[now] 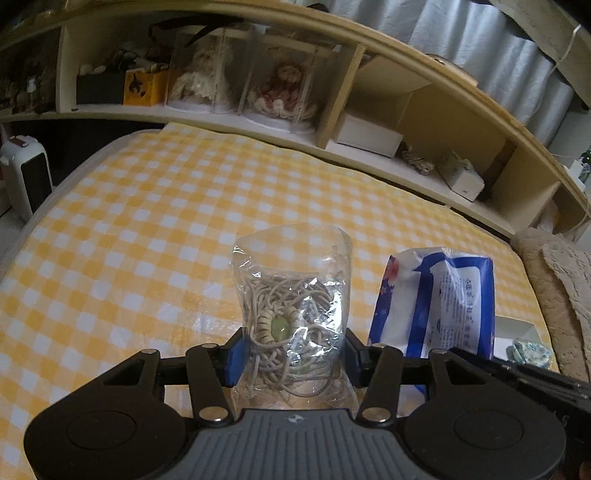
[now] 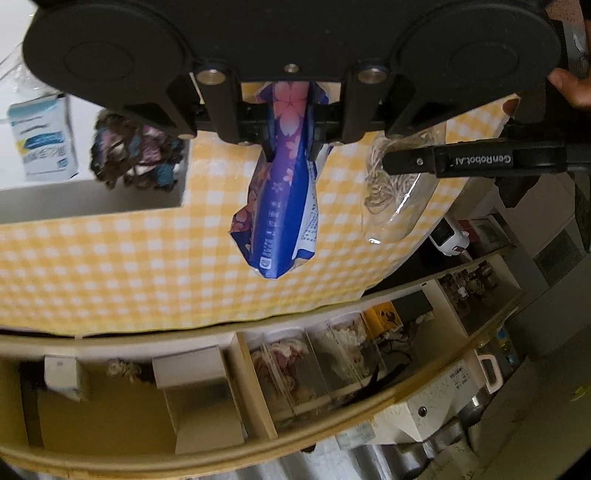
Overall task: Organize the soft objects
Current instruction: 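Carry both items into the white box and open both tools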
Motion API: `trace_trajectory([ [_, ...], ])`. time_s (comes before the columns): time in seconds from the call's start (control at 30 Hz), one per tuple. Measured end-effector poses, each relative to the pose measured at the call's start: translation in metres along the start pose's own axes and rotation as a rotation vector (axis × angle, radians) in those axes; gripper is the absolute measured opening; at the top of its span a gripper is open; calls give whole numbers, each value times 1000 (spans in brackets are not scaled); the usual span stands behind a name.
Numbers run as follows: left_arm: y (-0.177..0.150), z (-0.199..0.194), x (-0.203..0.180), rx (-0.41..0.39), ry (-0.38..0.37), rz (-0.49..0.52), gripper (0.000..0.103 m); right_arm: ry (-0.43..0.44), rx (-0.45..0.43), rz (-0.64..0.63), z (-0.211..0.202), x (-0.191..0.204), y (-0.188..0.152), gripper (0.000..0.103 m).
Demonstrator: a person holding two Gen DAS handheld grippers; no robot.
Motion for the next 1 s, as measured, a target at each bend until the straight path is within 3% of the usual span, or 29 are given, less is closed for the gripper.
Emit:
trace_trajectory([
  [0.33,-8,-30,-21,-53,-26,69,52,-35,-39,-50,-36,-1,0,16],
  [0.7,-20,-57,-43,-95,21,200,52,-74,-80,-64,-69,-3,-4,16],
  [1.0,-27,-72,-58,-115,16,235,52,-88,-89,-79,-96,-12,-4,16],
])
Point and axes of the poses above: each gripper's, at about its wrist camera, not at the fingertips, and z roughly the way its jaws point, x to its left, y to its top, the point moved 1 cm from there along z, roughly the way its jaws point, and after that the axes turned 2 degrees about -y, right-handed, at the moved point
